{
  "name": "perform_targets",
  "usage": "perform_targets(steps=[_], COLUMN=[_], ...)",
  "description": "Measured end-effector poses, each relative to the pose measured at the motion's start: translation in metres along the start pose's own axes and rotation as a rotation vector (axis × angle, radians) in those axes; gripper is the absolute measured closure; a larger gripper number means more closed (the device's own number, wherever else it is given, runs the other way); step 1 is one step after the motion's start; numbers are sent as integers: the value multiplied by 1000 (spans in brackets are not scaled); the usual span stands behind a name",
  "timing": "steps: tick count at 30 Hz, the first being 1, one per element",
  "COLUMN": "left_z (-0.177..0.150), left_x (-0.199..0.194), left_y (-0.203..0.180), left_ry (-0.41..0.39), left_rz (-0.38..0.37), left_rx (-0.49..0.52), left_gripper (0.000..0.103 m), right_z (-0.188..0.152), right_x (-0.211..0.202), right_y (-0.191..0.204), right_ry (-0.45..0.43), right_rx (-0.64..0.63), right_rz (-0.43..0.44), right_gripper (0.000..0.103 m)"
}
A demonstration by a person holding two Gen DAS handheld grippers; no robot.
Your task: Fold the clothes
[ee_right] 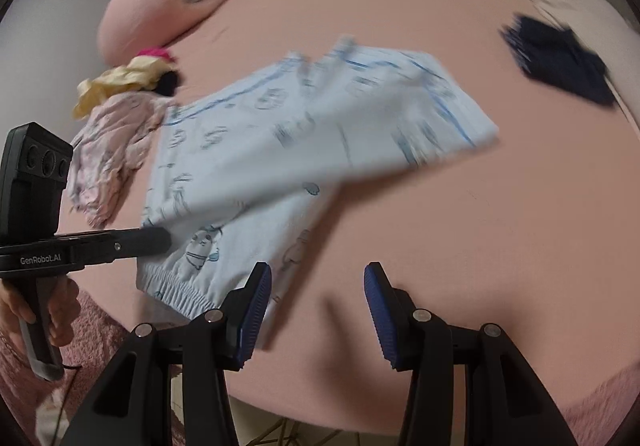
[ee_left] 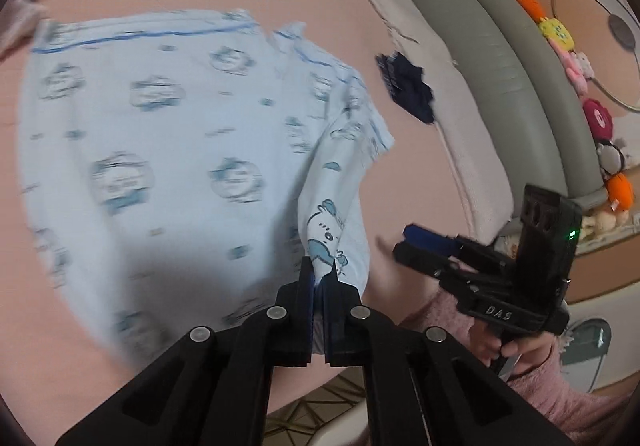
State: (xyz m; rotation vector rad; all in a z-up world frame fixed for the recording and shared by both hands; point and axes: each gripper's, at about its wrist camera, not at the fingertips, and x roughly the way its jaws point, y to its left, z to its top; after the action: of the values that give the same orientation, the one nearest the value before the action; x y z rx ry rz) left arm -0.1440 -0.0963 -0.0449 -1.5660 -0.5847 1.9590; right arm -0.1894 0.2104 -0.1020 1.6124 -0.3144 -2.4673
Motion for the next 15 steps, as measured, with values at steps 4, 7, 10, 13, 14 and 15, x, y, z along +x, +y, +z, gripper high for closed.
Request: perform_targets(steps=[4, 7, 10, 13, 14, 15], left_z=[-15, -30, -40, -44, -44, -44], left_x=[-17, -23, -14, 6, 15, 20], left_y=[32, 39, 45, 53, 54, 53], left_ry=[-6, -10, 8, 37, 50, 54], left_rz=[10, 27, 77, 135, 139, 142], left_rx=[-70, -96, -90, -96, -104, -104], left_gripper=[101, 101, 101, 101, 101, 101], right_z=[9, 5, 1, -8, -12, -13], right_x=[27, 41, 54, 76, 79, 77], right_y=[40, 57, 73, 74, 65, 59], right_ry=[51, 78, 106, 173, 185, 178], right_rx=[-106, -146, -186, -241, -229, -209], right_rz=[2, -4, -10, -90, -77, -54], right_gripper=[55, 55, 55, 54, 53, 53])
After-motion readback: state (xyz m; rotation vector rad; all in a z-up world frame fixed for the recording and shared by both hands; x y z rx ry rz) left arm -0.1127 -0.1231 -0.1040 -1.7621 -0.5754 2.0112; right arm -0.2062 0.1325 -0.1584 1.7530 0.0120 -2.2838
